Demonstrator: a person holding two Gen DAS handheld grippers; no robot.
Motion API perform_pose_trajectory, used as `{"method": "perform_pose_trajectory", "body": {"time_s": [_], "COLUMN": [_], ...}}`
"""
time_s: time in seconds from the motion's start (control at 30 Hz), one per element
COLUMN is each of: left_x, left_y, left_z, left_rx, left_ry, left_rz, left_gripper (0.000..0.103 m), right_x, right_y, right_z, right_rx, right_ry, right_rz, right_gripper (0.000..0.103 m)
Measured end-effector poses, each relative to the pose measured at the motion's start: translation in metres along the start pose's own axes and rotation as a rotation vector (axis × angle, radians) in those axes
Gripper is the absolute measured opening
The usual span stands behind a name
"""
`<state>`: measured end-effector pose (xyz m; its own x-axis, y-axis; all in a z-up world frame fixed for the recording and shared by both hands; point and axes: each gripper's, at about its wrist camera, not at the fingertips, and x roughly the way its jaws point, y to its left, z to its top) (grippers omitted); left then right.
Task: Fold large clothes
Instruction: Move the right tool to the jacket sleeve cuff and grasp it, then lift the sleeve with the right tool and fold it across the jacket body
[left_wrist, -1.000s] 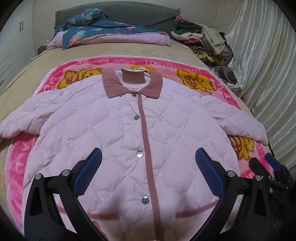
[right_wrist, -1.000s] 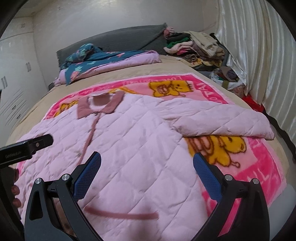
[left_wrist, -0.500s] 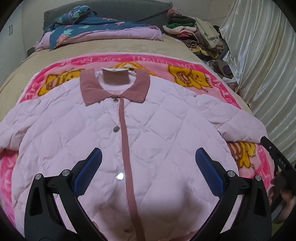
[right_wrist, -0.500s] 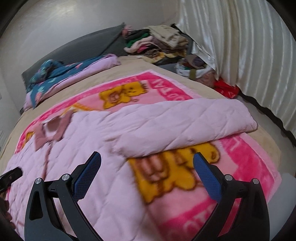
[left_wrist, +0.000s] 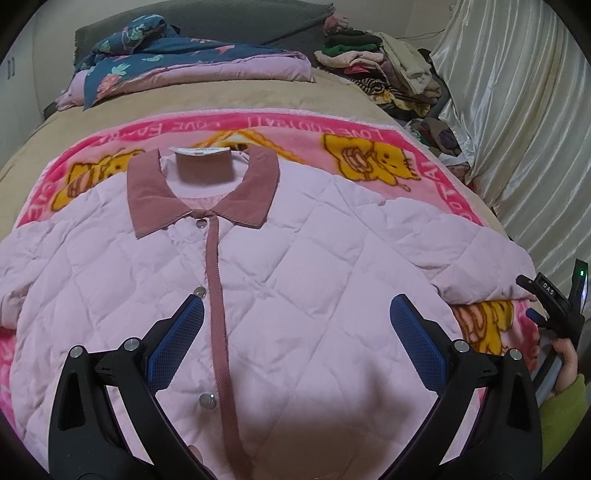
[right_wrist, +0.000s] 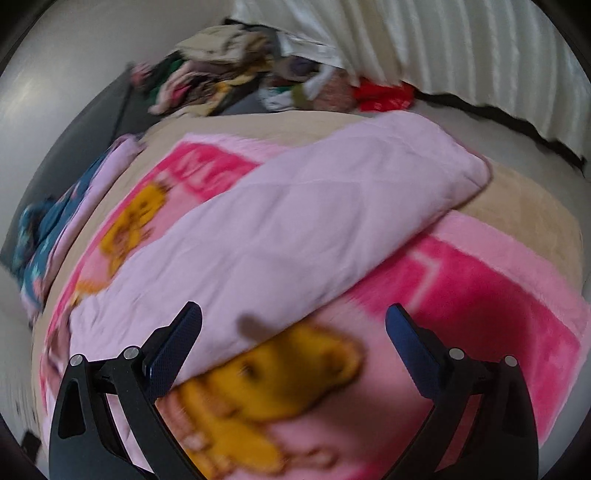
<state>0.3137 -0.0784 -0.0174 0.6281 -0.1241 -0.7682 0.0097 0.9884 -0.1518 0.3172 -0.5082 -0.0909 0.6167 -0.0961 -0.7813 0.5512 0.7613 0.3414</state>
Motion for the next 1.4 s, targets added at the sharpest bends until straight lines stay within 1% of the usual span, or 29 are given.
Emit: {"method": "perform_pose_trajectory", "body": {"time_s": [0.2,0.33,0.4,0.5,0.57,0.6,0.67,0.7,0.77,0.87,0.9,0.97,1.13,1.4], "left_x": [0.016,0.024,0.027,0.028,0.027,0.026,0.024,0.023,0.021,0.017,0.016,0.012,0.002,-0.013], "left_y": [0.000,0.002,0.004,0.006,0.007,0.007,0.008,0.008,0.009,0.012,0.013,0.013,0.013,0.023], "left_z": [0.008,0.014,0.018,0.023,0.026,0.027,0.028,0.029,0.030,0.031,0.031,0.032,0.033,0.032], "left_rx": [0.006,0.002,0.002,0.003,0.006,0.006,0.007,0.009,0.014,0.010,0.007,0.006,0.031,0.050], "left_ry": [0.017,0.023,0.023,0.019,0.013,0.010,0.007,0.004,-0.004,-0.012,-0.014,-0.021,-0.048,-0.092], "left_rz": [0.016,0.029,0.043,0.051,0.053,0.052,0.047,0.046,0.053,0.050,0.050,0.046,0.057,0.075], "left_gripper": [0.095,0.095,0.095,0.095,0.095,0.095,0.095,0.095,0.095,0.095,0.095,0.095,0.095,0.095], "right_x": [0.025,0.046,0.049,0.058,0.058,0.056,0.047,0.042,0.027,0.002,-0.009,-0.025,-0.061,-0.103], "right_y": [-0.032,-0.056,-0.062,-0.070,-0.072,-0.071,-0.065,-0.061,-0.051,-0.028,-0.017,-0.003,0.034,0.095], "right_z": [0.027,0.049,0.056,0.068,0.070,0.071,0.072,0.073,0.077,0.080,0.081,0.081,0.079,0.066], "right_rx": [0.083,0.194,0.217,0.242,0.252,0.244,0.200,0.176,0.120,0.014,-0.034,-0.090,-0.182,-0.299], "right_ry": [-0.018,-0.029,-0.043,-0.050,-0.061,-0.074,-0.118,-0.142,-0.193,-0.272,-0.304,-0.342,-0.415,-0.470], "right_rz": [-0.068,-0.049,-0.054,-0.081,-0.080,-0.081,-0.073,-0.071,-0.061,-0.047,-0.039,-0.029,0.036,0.149], "right_gripper": [0.099,0.099,0.098,0.084,0.068,0.064,0.046,0.042,0.034,0.029,0.028,0.027,0.024,0.023]}}
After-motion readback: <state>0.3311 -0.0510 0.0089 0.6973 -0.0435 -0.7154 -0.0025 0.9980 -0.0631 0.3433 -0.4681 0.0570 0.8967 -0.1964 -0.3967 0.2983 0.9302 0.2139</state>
